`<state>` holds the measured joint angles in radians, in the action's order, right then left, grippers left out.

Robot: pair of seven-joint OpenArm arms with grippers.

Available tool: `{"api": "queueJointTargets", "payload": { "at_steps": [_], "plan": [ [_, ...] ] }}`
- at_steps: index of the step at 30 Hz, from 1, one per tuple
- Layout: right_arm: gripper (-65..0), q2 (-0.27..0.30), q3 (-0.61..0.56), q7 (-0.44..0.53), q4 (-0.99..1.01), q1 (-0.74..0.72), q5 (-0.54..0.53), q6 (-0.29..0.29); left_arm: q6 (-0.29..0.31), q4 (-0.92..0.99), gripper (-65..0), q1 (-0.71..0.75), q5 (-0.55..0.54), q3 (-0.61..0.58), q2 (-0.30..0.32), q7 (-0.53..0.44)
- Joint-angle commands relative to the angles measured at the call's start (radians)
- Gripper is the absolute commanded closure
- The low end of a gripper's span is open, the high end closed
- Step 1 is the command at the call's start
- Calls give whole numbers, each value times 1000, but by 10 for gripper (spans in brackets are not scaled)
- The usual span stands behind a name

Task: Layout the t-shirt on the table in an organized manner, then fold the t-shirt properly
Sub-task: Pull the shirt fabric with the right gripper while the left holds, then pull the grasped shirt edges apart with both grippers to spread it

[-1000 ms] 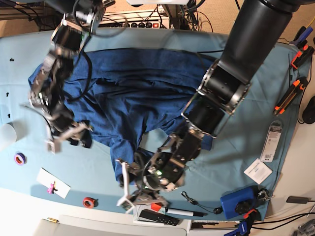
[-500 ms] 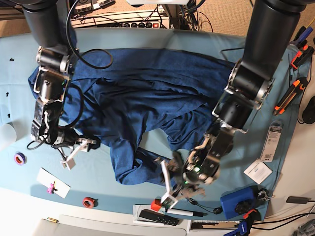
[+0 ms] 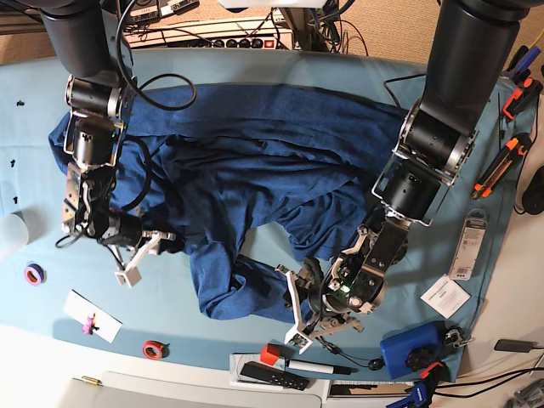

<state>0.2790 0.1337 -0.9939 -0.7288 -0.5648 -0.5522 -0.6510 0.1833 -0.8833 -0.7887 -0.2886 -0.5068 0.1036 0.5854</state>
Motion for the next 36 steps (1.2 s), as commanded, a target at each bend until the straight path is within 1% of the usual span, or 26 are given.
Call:
{"api": "queueJointTargets", "payload": {
  "at_steps": [1,2,5,8,11,13,14,16,18,21,24,27,29,34,36],
  "plan": [
    [-64,4,-4,-62,0,2,45,-2,-2,-17,-273,-39,-4,6,5,-14],
    [0,4,-4,-65,0,4,45,-8,-3,-17,-273,-39,-5,6,11,-12],
    [0,7,-3,-67,0,5,52,-8,2,-17,-273,-39,-18,6,45,22],
    [0,25,-1,-23,0,5,52,-1,68,-17,-273,-33,-79,6,102,63],
    [0,47,0,17,-7,5,57,62,152,-17,-273,-4,-115,6,166,85],
    [0,57,6,32,-19,5,72,102,194,-17,-273,24,-142,6,203,87],
    [0,57,17,40,-27,5,100,113,211,-17,-273,38,-158,6,217,87],
    [0,56,45,62,-45,5,150,132,221,-17,-273,62,-187,6,237,86],
    [0,56,78,90,-59,5,182,158,241,-17,-273,80,-208,6,246,87],
    [0,56,132,121,-79,5,207,181,263,-17,-273,94,-214,6,248,87],
    [0,56,193,149,-96,5,262,208,264,-18,-273,96,-214,6,248,79],
    [0,61,260,184,-103,5,327,258,267,-18,-273,96,-214,6,248,60],
    [0,71,295,192,-103,5,338,282,285,-18,-273,96,-214,6,248,53],
    [0,92,361,199,-103,5,341,311,286,-18,-272,95,-214,6,248,31],
    [0,101,380,204,-103,5,341,311,286,-18,-272,95,-213,6,248,10]
  ]
}}
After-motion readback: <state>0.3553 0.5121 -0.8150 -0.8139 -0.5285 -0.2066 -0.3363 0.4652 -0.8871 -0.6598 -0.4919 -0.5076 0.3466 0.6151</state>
